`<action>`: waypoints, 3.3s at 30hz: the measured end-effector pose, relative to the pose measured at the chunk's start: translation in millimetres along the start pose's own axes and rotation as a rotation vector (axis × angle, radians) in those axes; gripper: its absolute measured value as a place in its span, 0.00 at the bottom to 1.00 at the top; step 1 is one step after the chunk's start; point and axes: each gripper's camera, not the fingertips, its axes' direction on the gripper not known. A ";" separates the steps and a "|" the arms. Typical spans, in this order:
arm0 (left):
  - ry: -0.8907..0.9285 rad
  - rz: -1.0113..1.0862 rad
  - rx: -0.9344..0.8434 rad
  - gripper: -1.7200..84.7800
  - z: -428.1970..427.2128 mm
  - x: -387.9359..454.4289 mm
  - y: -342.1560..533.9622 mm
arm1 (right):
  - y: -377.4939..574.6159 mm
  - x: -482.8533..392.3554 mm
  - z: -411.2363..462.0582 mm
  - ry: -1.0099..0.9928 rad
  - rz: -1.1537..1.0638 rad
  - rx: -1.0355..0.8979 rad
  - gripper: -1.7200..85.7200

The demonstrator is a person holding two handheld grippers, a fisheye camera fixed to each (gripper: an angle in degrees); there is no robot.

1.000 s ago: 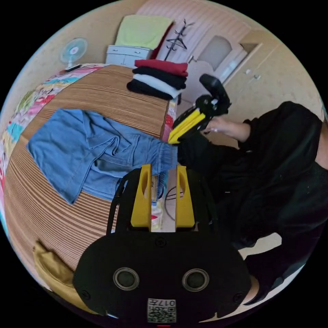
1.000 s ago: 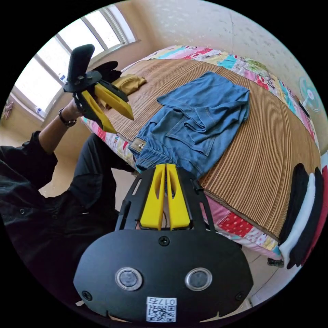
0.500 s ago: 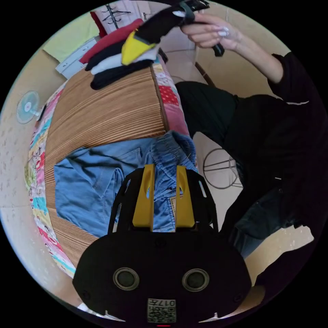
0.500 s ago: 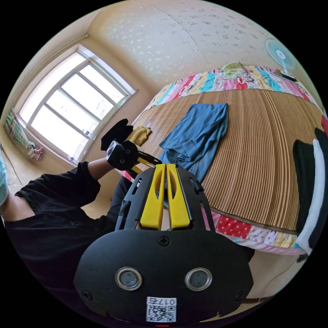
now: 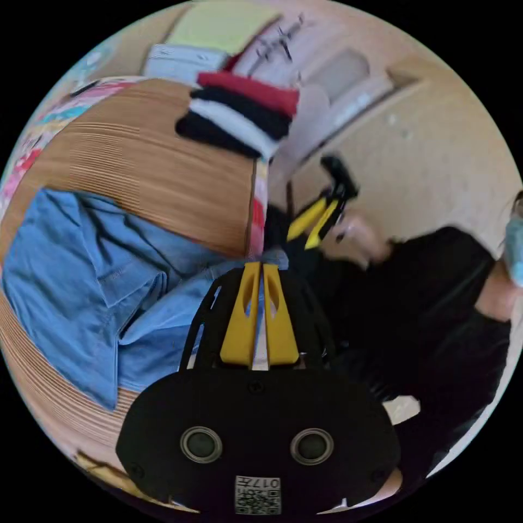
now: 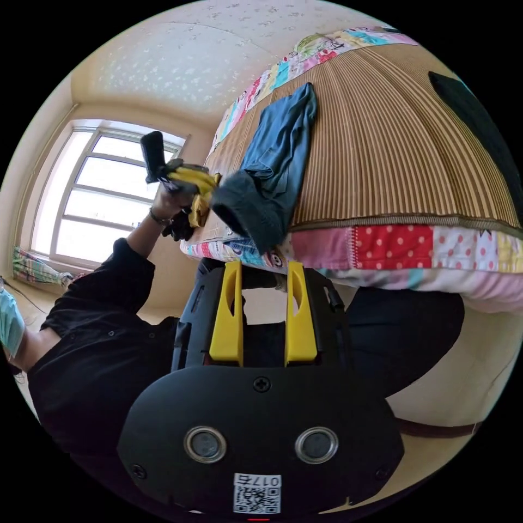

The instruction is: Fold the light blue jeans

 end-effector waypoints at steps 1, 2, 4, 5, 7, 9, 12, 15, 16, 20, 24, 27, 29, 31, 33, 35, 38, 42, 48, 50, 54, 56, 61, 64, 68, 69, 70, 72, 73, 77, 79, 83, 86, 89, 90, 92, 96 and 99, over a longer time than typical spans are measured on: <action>0.005 -0.016 0.128 0.01 -29.8 0.6 -0.2 | 3.2 1.0 1.7 -0.004 -0.002 0.004 0.16; 0.004 -0.008 0.213 0.01 -52.8 7.1 -3.3 | 8.1 0.6 5.8 -0.013 -0.018 0.008 0.16; -0.018 0.020 0.281 0.01 -76.5 23.4 -12.9 | 11.9 -2.8 12.3 -0.008 -0.039 0.009 0.17; -0.034 0.035 0.308 0.01 -88.1 36.4 -21.5 | 12.9 -7.2 15.9 0.007 -0.051 0.024 0.17; -0.077 0.072 0.348 0.01 -103.2 63.5 -36.9 | 12.8 -18.7 20.8 0.029 -0.084 0.058 0.18; 0.012 0.219 0.475 0.01 -124.8 100.1 -48.2 | 9.0 -42.2 30.3 0.075 -0.150 0.107 0.19; 0.093 0.323 0.691 0.01 -175.1 156.0 -67.1 | -1.3 -76.3 50.4 0.227 -0.243 0.135 0.21; -0.340 0.366 0.597 0.01 -182.7 211.1 -94.4 | -15.8 -92.3 72.3 0.310 -0.274 0.095 0.22; -0.413 0.367 0.475 0.01 -168.1 216.1 -108.1 | -18.1 -92.5 75.2 0.293 -0.274 0.081 0.23; -0.508 0.284 -0.013 0.03 -65.6 165.8 -126.5 | -17.0 -78.3 84.4 0.174 -0.250 0.061 0.21; -0.562 0.174 -0.332 0.10 36.7 86.6 -111.8 | -14.9 -45.5 91.9 0.113 -0.151 0.044 0.21; -0.538 0.180 -0.526 0.14 101.3 46.6 -106.2 | -13.8 -27.2 90.9 0.061 -0.100 0.053 0.21; -0.560 0.265 -0.554 0.16 128.5 45.7 -114.8 | -12.7 -19.6 89.0 0.055 -0.077 0.064 0.21; -0.560 0.365 -0.553 0.17 145.4 57.6 -124.3 | -11.7 -13.0 87.9 0.053 -0.058 0.070 0.20; -0.625 0.460 -0.560 0.18 164.3 71.2 -132.2 | -11.0 -4.5 87.6 0.044 -0.035 0.076 0.20; -0.702 0.566 -0.617 0.18 195.1 79.9 -134.4 | -10.9 1.8 88.0 0.034 -0.019 0.082 0.20; -0.764 0.600 -0.874 0.17 244.5 58.6 -120.3 | -12.7 11.7 91.6 0.003 0.004 0.083 0.20; -0.850 0.588 -0.924 0.11 242.9 42.5 -112.7 | -16.0 16.1 94.2 -0.014 -0.002 0.091 0.20; -0.658 0.333 -0.390 0.02 90.9 66.0 -151.4 | -21.3 19.6 96.4 -0.031 -0.030 0.101 0.21; -0.588 0.263 -0.143 0.01 9.4 78.3 -149.3 | -23.4 19.9 98.2 -0.034 -0.040 0.098 0.21; -0.470 0.182 0.221 0.01 -101.5 95.6 -116.8 | -22.7 16.1 96.9 -0.017 -0.076 0.128 0.21; -0.424 0.191 0.446 0.01 -162.8 117.6 -82.0 | -19.5 12.7 92.8 -0.006 -0.106 0.154 0.22; -0.397 0.323 0.696 0.01 -238.5 180.6 -25.3 | -7.7 1.8 54.2 0.117 -0.174 0.321 0.24; -0.364 0.404 0.740 0.01 -269.3 211.3 -2.7 | -8.3 2.2 -1.6 0.167 -0.205 0.521 0.25; -0.337 0.456 0.766 0.01 -304.4 234.7 27.2 | -18.5 26.3 -99.4 -0.098 -0.289 0.795 0.27; -0.325 0.460 0.769 0.01 -308.9 235.6 31.7 | -23.5 36.2 -120.9 -0.206 -0.318 0.830 0.26; -0.302 0.471 0.770 0.01 -317.0 236.5 40.5 | -28.3 41.0 -128.9 -0.247 -0.324 0.824 0.26; -0.276 0.491 0.755 0.01 -326.5 237.0 52.8 | -62.9 57.3 -141.7 -0.390 -0.343 0.680 0.26; -0.261 0.506 0.733 0.01 -331.1 236.9 60.1 | -74.7 61.3 -139.8 -0.441 -0.359 0.614 0.26; -0.104 0.576 0.662 0.01 -337.1 230.5 82.4 | -152.7 90.3 -71.5 -0.890 -0.391 0.146 0.27; 0.009 0.630 0.638 0.01 -337.6 226.1 92.2 | -171.8 94.7 -27.4 -1.086 -0.373 -0.003 0.27; 0.264 0.712 0.597 0.01 -340.0 210.7 113.2 | -186.7 71.8 31.3 -1.214 -0.414 -0.083 0.27; 0.332 0.692 0.594 0.01 -348.4 196.2 129.5 | -181.6 42.4 28.2 -1.425 -0.582 -0.035 0.26; 0.267 0.640 0.612 0.01 -362.0 186.4 151.7 | -165.7 24.5 4.7 -1.515 -0.691 0.014 0.22; 0.249 0.635 0.614 0.01 -364.7 185.3 156.6 | -159.0 18.2 -6.7 -1.477 -0.711 0.003 0.21; 0.180 0.611 0.627 0.01 -374.4 182.3 176.2 | -146.2 8.3 -28.3 -1.363 -0.740 0.016 0.19; 0.115 0.590 0.691 0.01 -382.7 180.1 204.6 | -116.4 -6.3 -66.2 -1.029 -0.746 0.080 0.23; 0.094 0.599 0.717 0.01 -384.6 183.5 220.1 | -96.1 -3.7 -57.1 -0.864 -0.707 0.139 0.25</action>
